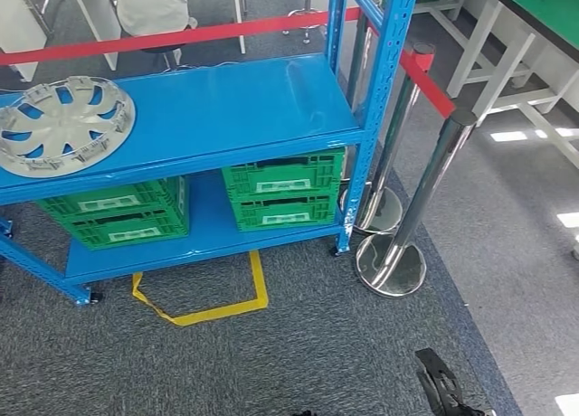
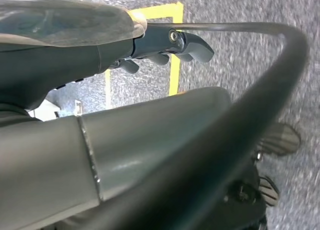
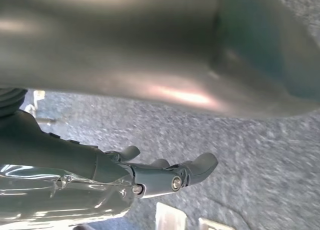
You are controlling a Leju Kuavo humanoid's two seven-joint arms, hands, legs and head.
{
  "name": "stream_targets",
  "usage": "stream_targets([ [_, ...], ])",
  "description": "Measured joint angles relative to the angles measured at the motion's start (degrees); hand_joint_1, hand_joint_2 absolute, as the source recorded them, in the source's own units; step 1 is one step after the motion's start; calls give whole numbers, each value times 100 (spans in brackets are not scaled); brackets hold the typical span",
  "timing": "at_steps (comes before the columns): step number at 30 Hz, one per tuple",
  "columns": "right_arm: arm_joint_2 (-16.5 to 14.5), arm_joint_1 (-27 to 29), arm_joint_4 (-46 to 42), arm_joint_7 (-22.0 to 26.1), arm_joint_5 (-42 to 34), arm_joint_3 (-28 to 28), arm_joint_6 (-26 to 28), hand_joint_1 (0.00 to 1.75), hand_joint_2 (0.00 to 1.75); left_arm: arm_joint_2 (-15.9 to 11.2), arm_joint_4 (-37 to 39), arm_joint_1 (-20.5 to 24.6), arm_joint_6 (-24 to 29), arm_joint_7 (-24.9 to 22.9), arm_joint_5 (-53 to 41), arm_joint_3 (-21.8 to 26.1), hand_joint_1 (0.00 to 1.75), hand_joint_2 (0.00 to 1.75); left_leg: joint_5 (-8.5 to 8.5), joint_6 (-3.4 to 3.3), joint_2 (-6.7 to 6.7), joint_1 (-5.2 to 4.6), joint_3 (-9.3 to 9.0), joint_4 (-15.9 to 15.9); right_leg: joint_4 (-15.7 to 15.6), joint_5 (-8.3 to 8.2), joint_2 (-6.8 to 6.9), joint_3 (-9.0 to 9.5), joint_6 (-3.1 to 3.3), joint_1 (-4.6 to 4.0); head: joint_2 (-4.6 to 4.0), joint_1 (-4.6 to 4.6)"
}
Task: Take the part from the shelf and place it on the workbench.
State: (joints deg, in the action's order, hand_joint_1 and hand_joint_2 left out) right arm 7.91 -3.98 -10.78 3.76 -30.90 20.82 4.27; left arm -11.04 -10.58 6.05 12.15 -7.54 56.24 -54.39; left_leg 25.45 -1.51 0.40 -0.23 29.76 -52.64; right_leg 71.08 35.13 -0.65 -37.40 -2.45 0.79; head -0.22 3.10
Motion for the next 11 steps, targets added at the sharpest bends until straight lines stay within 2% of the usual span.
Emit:
stream_targets([
  [1, 1, 5, 0, -30, 3, 1, 3, 0, 0, 10, 0, -1, 0, 0, 4, -1, 0, 0, 6, 8, 12, 3, -3, -6, 76, -19, 11, -22, -26, 17, 0, 8],
  [2, 3, 8, 0, -62, 4, 2, 3, 0, 0, 21, 0, -2, 0, 0, 9, -1, 0, 0, 17, 22, 20, 9, -9, -17, -93, -152, 22, 75, -49, 34, 0, 16],
  [4, 7, 6, 0, -105, 4, 3, 2, 0, 0, 39, 0, -3, 0, 0, 15, -1, 0, 0, 55, 72, 31, 19, -29, -57, -896, -525, 57, 503, -82, 67, 0, 37],
  [5, 9, 2, 0, -123, 4, 3, 1, 0, 0, 39, 0, -1, 1, 0, 15, -1, 0, 0, 76, 101, 34, 12, -30, -90, -1256, -637, 65, 686, -72, 67, 0, 50],
  [6, 9, -1, 0, -137, 4, 3, 0, 0, 0, 36, 0, 2, 3, 0, 16, -1, 0, 0, 89, 129, 35, 2, -26, -114, -1475, -678, 68, 796, -43, 68, 0, 60],
  [8, 7, 3, 0, -164, 16, 4, -1, 0, 0, 23, 0, 3, 16, -9, 33, -1, 0, 87, 108, 96, 33, -28, -9, -154, -1578, -663, 54, 832, 22, 63, 0, 33],
  [10, 5, 15, 0, -182, 49, 7, -1, 0, 0, 19, 0, 0, 37, -33, 75, -1, 0, 175, 107, 30, 32, -37, -8, -152, -1585, -664, 50, 832, 39, 60, 0, -15],
  [11, 6, 19, 0, -185, 60, 7, -1, 0, 0, 20, 0, -1, 43, -42, 87, -1, 0, 175, 99, 19, 31, -36, -8, -149, -1585, -664, 49, 833, 41, 56, 0, -22],
])
